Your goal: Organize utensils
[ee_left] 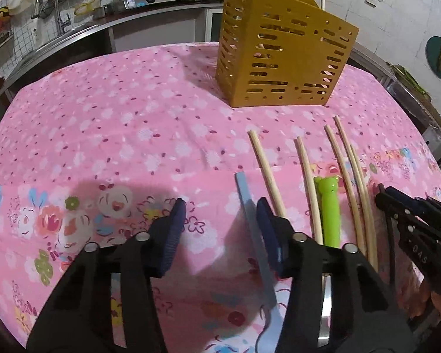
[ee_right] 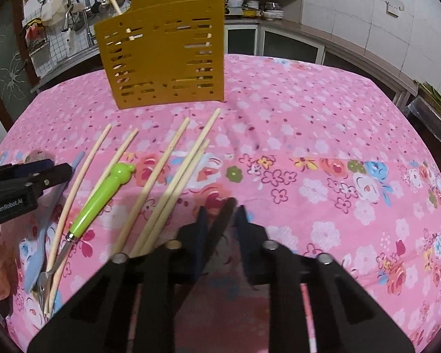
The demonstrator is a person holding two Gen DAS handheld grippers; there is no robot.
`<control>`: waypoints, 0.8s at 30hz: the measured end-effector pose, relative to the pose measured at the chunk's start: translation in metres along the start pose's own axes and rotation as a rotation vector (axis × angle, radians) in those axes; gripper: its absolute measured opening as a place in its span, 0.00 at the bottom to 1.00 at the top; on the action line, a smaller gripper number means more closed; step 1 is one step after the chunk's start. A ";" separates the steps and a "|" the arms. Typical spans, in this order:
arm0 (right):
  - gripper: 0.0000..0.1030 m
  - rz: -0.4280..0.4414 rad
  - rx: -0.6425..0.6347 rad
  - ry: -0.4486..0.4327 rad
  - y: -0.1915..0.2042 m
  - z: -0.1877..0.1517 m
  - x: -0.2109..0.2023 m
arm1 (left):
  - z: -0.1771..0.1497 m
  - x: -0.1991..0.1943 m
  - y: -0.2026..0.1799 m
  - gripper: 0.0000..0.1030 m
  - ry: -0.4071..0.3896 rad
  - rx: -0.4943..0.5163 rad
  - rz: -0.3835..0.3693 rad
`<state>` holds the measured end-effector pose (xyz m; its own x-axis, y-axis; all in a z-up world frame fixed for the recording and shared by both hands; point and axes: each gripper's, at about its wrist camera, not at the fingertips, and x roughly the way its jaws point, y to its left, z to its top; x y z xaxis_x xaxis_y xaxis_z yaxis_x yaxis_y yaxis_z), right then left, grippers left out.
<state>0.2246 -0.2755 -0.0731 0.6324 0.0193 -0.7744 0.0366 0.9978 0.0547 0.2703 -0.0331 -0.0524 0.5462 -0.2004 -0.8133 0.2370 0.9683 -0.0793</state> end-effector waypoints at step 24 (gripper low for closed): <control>0.09 0.071 0.056 0.119 -0.008 0.038 0.020 | 0.033 0.021 -0.005 0.07 0.135 -0.021 0.022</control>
<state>0.2666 -0.2859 -0.0655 0.5388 0.0999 -0.8365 0.0408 0.9887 0.1443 0.3071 -0.0470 -0.0497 0.4373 -0.1584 -0.8853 0.2086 0.9754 -0.0715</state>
